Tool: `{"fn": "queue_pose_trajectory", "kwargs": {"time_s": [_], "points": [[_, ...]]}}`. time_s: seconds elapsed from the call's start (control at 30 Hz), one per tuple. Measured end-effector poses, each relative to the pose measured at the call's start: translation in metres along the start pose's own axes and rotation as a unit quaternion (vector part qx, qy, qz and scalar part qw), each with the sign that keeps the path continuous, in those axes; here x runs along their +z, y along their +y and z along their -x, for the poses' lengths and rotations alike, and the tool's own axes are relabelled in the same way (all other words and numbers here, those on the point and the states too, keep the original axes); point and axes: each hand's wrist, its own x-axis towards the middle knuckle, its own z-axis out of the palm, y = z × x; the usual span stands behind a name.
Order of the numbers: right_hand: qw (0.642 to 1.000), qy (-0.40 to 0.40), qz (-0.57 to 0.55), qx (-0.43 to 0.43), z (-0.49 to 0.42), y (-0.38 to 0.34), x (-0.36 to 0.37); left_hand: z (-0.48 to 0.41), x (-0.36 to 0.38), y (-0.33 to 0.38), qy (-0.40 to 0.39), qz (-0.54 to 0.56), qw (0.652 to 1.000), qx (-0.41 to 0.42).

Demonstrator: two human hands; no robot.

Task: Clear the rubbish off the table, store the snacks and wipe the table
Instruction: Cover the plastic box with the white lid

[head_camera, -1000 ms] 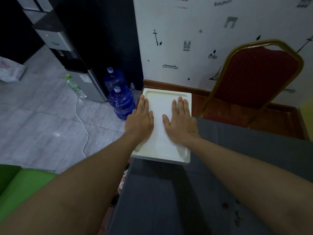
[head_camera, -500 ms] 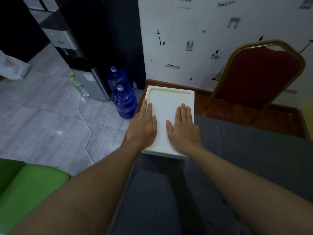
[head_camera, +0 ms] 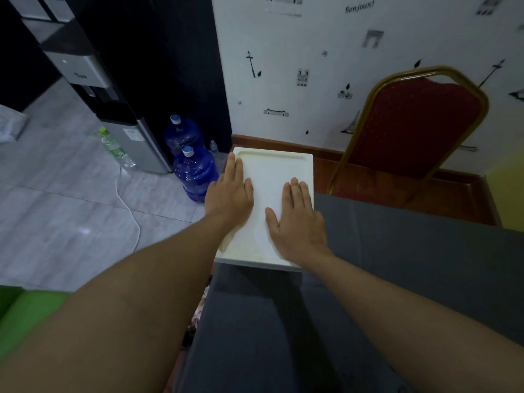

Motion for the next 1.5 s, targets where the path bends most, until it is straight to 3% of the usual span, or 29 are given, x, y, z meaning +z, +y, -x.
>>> {"fn": "queue_pose_trajectory", "kwargs": {"time_s": [0.23,0.5,0.97,1.3,1.43,1.5], "points": [[0.994,0.058,0.061,-0.068,-0.042,0.011,-0.011,0.001,0.003,0.000,0.000,0.028,0.999,-0.014],[0.998,-0.002,0.046,-0.042,-0.082,0.013,-0.008,0.000,0.005,0.000,-0.001,0.036,0.999,-0.010],[1.000,-0.025,0.002,-0.003,-0.001,0.004,0.001,0.003,0.002,0.004,0.001,-0.036,0.999,-0.015],[0.999,-0.045,-0.007,-0.012,-0.006,0.006,-0.003,0.065,0.002,0.000,-0.042,-0.052,0.998,-0.017],[0.994,-0.098,-0.031,-0.039,-0.008,0.013,-0.012,0.078,-0.007,-0.001,-0.097,-0.065,0.993,-0.015],[0.994,-0.085,-0.033,-0.056,-0.001,0.017,-0.016,0.081,-0.017,-0.005,-0.113,-0.087,0.990,0.004]]}}
